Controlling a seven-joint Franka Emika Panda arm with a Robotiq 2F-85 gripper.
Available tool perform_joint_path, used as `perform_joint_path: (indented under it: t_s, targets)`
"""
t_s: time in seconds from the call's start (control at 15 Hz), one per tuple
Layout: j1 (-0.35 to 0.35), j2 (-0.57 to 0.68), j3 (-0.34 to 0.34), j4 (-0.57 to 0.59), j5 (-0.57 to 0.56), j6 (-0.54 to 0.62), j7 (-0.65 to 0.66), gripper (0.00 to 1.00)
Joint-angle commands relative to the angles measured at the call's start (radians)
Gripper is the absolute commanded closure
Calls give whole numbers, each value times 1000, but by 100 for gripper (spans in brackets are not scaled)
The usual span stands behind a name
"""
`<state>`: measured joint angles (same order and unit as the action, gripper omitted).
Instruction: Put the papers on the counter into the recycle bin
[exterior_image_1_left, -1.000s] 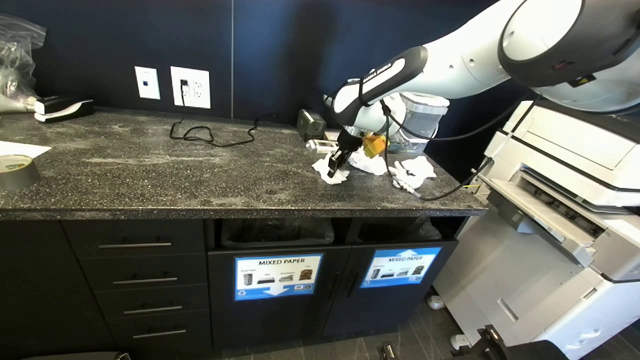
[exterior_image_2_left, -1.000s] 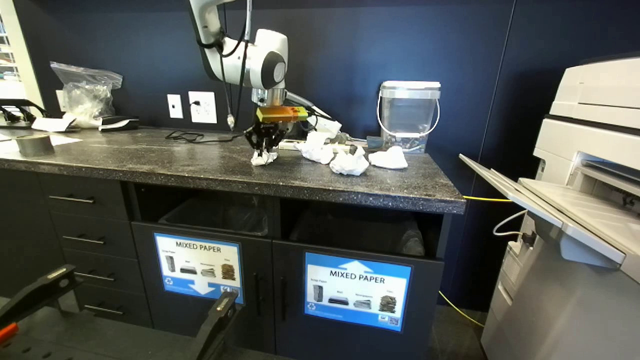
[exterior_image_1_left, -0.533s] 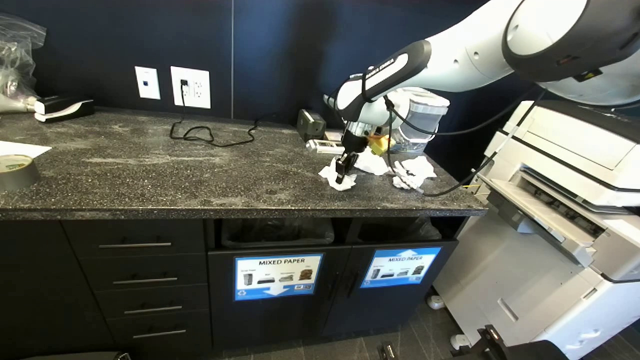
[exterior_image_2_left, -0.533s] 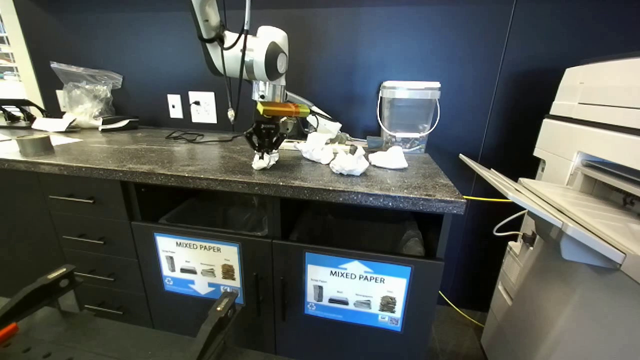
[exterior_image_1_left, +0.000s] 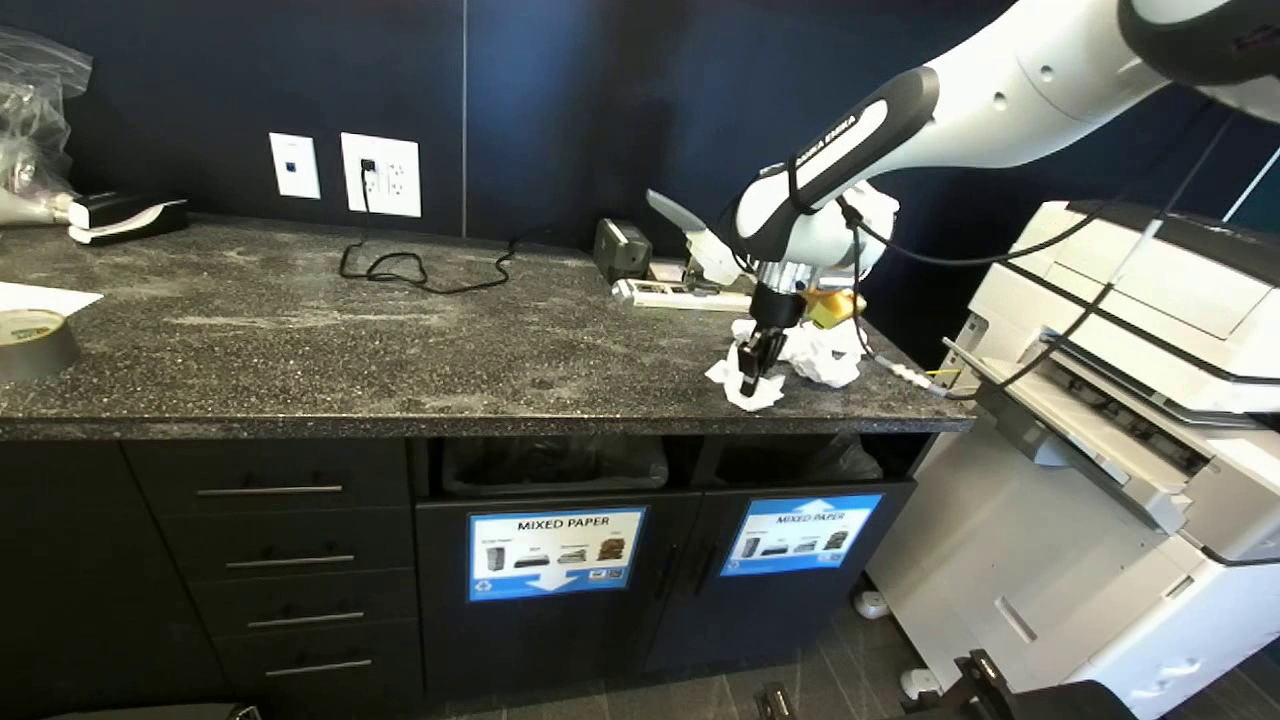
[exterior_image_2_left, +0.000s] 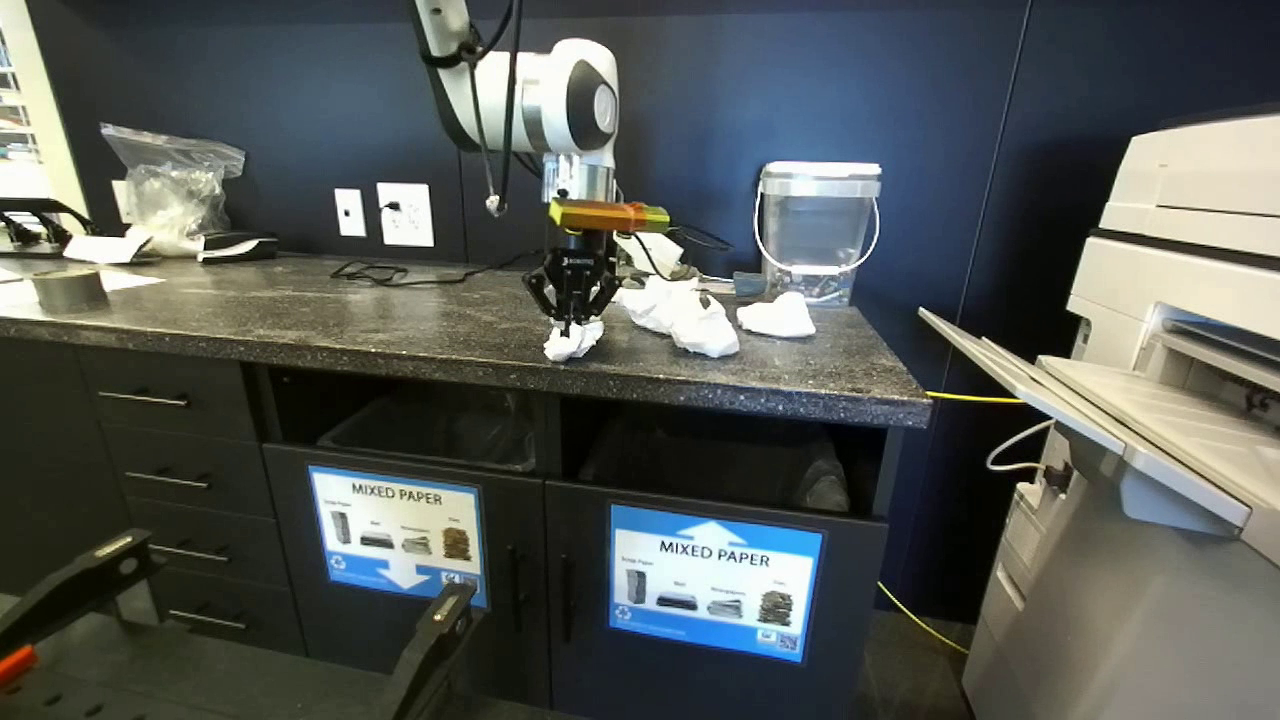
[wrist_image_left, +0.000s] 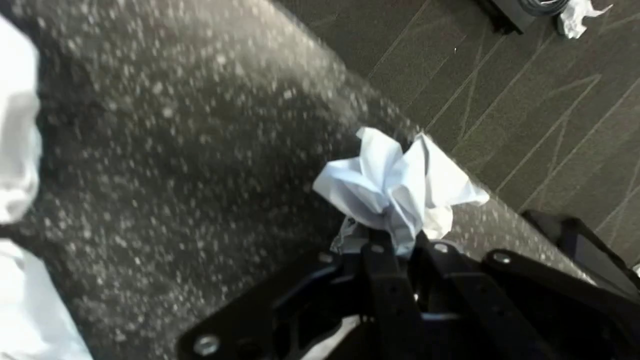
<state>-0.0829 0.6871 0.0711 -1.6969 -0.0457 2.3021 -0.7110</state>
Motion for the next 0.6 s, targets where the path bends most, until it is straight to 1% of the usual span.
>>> perform_joint_path:
  t_s: [0.0, 0.27, 0.53]
  targets:
    - [-64, -141, 0, -241, -2, 150, -20, 90]
    - [-133, -208, 27, -370, 45, 269, -57, 90]
    - [-173, -262, 58, -467, 110, 318, -80, 90]
